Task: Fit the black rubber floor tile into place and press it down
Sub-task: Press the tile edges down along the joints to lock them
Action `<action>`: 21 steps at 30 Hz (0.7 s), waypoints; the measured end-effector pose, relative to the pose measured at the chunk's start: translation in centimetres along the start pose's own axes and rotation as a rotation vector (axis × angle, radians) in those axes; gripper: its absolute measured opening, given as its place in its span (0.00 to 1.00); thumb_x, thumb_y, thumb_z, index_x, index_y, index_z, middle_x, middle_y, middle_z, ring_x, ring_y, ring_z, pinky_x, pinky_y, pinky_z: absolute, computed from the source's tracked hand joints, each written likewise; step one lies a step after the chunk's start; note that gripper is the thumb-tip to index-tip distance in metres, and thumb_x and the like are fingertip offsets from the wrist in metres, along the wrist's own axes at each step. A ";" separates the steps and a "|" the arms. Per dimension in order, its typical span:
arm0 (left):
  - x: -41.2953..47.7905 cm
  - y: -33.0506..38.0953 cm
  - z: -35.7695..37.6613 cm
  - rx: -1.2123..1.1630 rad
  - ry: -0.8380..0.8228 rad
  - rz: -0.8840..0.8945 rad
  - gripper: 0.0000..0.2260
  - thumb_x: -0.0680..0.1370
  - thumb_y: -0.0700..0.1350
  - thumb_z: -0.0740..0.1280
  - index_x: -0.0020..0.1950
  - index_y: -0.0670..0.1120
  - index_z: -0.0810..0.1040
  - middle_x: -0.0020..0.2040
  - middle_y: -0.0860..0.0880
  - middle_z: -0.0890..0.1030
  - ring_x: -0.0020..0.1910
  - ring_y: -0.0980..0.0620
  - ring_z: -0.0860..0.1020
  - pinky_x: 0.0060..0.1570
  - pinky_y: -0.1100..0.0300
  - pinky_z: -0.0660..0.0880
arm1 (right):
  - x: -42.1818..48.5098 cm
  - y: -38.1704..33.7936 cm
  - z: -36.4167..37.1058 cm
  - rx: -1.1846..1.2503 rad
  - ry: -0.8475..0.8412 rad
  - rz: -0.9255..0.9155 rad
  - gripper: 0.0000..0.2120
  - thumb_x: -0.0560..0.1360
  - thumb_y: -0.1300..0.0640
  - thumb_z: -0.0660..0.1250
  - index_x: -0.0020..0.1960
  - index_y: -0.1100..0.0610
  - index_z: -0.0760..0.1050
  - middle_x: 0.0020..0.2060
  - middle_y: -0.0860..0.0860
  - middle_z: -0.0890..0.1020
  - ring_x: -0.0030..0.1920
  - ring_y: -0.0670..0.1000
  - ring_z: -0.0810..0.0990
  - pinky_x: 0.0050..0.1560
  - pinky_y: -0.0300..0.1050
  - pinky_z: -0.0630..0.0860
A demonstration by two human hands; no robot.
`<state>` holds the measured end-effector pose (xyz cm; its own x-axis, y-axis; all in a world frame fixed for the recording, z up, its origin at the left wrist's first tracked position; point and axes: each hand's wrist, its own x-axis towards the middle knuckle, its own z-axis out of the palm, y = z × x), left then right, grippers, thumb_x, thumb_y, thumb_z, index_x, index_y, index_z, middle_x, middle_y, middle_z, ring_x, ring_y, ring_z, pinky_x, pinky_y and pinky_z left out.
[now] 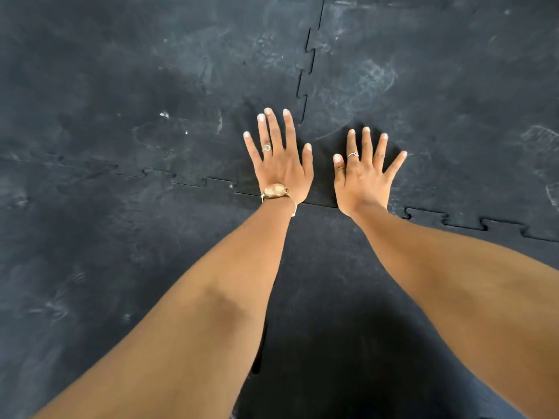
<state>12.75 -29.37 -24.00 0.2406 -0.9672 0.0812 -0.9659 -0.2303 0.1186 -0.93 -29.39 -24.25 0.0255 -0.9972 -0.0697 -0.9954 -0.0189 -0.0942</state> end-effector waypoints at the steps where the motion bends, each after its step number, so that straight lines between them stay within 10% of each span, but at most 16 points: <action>1: 0.0 0.0 -0.1 0.012 -0.005 0.023 0.29 0.81 0.56 0.44 0.80 0.45 0.44 0.80 0.40 0.47 0.79 0.42 0.45 0.75 0.38 0.42 | -0.1 0.1 -0.1 0.001 -0.004 0.002 0.28 0.82 0.44 0.40 0.79 0.53 0.46 0.79 0.53 0.49 0.77 0.61 0.41 0.71 0.72 0.40; 21: -15.1 -2.5 -2.3 -0.134 -0.180 0.413 0.29 0.83 0.54 0.48 0.79 0.41 0.44 0.79 0.41 0.44 0.79 0.44 0.43 0.78 0.49 0.45 | 0.0 0.0 0.4 0.030 0.012 0.005 0.28 0.82 0.44 0.41 0.79 0.53 0.48 0.78 0.54 0.51 0.77 0.62 0.43 0.70 0.72 0.40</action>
<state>11.72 -13.93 -23.28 -0.1928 -0.9810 -0.0228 -0.9535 0.1818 0.2404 -0.91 -29.41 -24.64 0.0188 -0.9981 -0.0580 -0.9923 -0.0115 -0.1234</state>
